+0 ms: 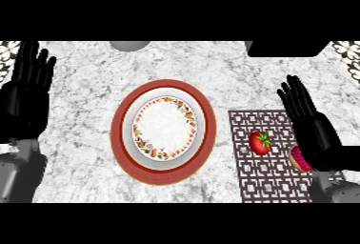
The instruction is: Pick the cupcake from the placemat and place it in the plate
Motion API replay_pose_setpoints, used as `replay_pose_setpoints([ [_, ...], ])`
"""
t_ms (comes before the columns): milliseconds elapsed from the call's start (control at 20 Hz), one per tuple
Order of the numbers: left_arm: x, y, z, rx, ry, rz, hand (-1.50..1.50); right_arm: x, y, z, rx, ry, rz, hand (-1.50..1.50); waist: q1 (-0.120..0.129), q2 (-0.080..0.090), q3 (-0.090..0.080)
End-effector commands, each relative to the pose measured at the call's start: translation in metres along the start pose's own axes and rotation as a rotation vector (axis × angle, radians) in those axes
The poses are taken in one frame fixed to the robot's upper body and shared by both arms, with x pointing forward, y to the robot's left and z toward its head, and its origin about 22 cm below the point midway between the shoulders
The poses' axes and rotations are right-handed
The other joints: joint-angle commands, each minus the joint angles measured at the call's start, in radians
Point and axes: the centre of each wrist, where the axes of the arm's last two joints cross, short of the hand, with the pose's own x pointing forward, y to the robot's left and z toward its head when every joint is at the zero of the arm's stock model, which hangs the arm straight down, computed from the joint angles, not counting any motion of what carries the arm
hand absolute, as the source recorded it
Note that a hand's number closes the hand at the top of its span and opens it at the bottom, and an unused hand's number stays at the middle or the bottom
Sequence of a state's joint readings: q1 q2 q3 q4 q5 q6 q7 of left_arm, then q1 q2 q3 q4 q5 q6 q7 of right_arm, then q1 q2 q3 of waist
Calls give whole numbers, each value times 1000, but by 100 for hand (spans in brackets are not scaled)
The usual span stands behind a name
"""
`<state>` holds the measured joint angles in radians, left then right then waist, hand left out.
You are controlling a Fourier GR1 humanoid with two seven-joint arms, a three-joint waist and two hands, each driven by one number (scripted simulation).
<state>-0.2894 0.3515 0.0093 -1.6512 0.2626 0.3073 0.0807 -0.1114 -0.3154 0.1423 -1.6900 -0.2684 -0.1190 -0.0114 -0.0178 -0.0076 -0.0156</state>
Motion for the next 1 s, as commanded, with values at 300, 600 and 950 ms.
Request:
replay_pose_setpoints([
  [300,-69,21,43,-120,226,-163,0,12,-60,-14,-110,149,631,150,5,28,-32],
  [600,-104,42,73,-186,305,-163,0,-57,16,24,-524,-10,398,-150,16,9,16],
  [950,-119,34,91,-191,292,-170,0,-43,24,57,-633,-42,531,-150,14,6,15],
])
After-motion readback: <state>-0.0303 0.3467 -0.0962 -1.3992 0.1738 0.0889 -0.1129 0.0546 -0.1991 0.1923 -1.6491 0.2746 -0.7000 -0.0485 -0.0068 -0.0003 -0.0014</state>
